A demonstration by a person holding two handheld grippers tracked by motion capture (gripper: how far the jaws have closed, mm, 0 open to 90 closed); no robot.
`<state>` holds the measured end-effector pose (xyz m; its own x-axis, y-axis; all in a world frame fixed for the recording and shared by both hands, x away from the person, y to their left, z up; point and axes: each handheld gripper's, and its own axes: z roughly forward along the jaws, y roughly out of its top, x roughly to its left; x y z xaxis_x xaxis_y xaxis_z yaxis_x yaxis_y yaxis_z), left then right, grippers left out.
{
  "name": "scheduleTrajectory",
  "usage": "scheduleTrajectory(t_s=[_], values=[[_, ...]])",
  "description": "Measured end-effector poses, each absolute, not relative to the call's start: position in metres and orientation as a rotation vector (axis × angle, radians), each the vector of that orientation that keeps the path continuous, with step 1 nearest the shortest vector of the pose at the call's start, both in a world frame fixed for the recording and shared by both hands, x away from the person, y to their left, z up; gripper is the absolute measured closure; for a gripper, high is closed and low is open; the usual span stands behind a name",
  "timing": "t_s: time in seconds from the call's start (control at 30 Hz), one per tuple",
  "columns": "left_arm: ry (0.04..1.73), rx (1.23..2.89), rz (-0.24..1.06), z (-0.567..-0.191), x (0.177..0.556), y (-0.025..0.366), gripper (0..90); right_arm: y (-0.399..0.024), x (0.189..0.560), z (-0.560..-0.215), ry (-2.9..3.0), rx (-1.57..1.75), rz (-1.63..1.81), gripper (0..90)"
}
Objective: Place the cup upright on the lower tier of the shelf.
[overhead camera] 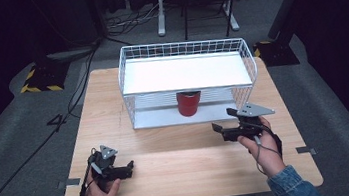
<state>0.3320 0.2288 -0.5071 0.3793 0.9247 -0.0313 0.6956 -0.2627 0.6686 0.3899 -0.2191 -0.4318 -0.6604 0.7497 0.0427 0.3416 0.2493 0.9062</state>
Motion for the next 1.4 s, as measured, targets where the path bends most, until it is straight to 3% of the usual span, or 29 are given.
scheduleTrajectory(t_s=[0.63, 1.4], values=[[1.386, 2.051, 0.495, -0.507, 0.338, 0.227, 0.1, -0.296, 0.365, -0.434, 2.135, 1.083, 1.283, 15.9], [1.385, 2.052, 0.497, -0.507, 0.338, 0.227, 0.1, -0.353, 0.355, -0.475, 2.147, 1.246, 1.128, 15.8]])
